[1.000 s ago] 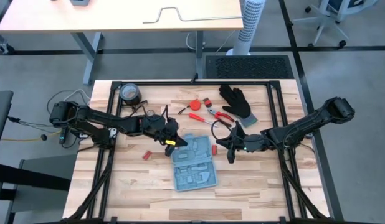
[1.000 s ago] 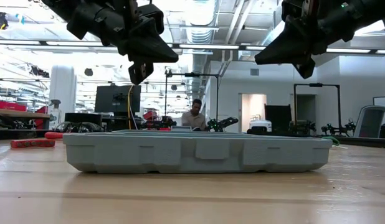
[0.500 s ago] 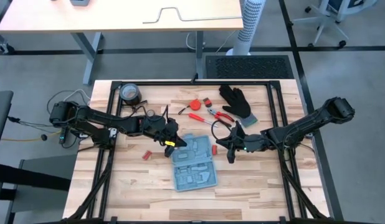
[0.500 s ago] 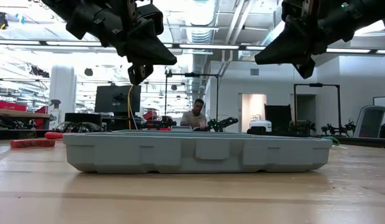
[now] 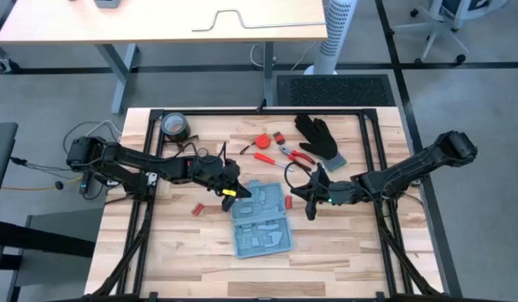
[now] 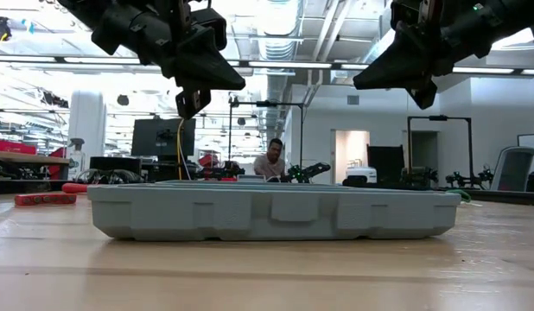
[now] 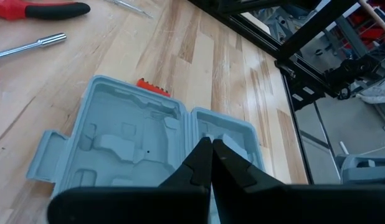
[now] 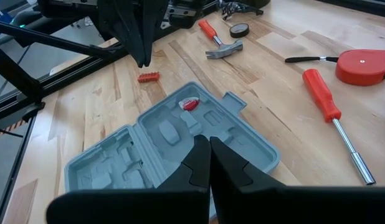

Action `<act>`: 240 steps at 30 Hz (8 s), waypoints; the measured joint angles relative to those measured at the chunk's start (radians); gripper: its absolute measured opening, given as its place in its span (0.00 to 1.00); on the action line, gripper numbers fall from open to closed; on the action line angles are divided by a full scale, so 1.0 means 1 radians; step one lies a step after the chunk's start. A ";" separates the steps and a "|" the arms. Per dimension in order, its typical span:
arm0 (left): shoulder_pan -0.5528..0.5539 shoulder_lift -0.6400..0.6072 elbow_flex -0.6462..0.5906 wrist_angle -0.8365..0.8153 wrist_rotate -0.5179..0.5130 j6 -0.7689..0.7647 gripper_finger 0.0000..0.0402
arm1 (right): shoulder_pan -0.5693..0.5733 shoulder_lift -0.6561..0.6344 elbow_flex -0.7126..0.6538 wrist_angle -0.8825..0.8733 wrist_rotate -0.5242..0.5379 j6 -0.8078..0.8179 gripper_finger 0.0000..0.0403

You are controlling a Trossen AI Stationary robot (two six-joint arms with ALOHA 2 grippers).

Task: Prefit tool cases
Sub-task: Put the left orange terminal block into the gray toolbox

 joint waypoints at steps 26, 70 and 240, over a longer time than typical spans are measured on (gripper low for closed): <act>-0.009 -0.045 0.045 -0.496 -0.154 -0.057 0.00 | -0.010 0.000 0.000 0.008 -0.047 0.382 0.02; -0.146 -0.211 0.282 -1.398 -0.507 -0.394 0.45 | -0.286 -0.063 0.212 -0.172 -0.473 0.087 0.35; -0.493 0.541 0.565 -0.719 -0.346 -0.115 0.21 | 0.096 -0.059 0.026 -0.409 -0.220 0.333 0.41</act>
